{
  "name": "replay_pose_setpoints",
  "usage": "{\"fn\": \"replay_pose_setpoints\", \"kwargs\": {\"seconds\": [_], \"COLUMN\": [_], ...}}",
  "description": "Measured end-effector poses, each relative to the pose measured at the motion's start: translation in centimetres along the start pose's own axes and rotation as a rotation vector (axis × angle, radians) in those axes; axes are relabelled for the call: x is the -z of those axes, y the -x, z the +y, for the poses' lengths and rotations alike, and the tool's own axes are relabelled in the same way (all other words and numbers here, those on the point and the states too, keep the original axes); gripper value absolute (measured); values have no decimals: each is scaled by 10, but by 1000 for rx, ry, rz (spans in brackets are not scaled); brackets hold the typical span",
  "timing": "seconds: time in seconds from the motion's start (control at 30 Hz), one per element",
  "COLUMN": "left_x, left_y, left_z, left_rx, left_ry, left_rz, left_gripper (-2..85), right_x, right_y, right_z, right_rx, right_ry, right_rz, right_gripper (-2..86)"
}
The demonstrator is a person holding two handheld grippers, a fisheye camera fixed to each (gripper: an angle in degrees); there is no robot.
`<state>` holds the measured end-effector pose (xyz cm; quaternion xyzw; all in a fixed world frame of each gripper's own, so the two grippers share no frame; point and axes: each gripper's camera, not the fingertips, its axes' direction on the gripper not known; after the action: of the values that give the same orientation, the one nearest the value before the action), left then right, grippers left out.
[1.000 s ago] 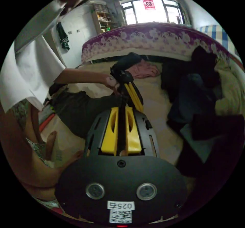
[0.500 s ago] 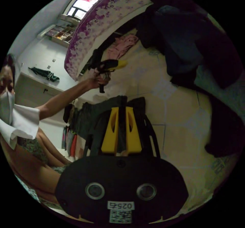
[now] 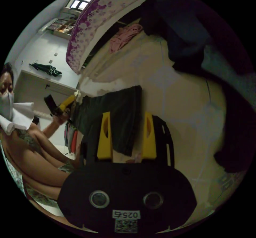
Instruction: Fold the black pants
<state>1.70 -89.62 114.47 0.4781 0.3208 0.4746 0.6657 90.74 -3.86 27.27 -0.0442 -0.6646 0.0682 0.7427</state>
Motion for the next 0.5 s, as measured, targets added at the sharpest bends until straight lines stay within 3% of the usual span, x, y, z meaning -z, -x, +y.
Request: {"fn": "replay_pose_setpoints", "kwargs": {"seconds": [0.1, 0.2, 0.33, 0.5], "left_x": [-37, -79, -95, -61], "left_y": [-36, -86, -151, -205], "left_z": [53, 70, 71, 85], "left_rx": [101, 41, -91, -213], "left_ry": [75, 253, 427, 365], "left_rz": [23, -25, -337, -311], "left_gripper": [142, 166, 157, 115], "right_x": [-8, -22, -49, -65], "right_y": [-7, -14, -35, -49], "right_z": [-3, -33, -75, -91], "right_rx": [17, 26, 34, 22], "right_ry": [-4, 77, 203, 226], "right_rz": [-34, -102, -230, -299], "right_gripper": [167, 163, 141, 148]}}
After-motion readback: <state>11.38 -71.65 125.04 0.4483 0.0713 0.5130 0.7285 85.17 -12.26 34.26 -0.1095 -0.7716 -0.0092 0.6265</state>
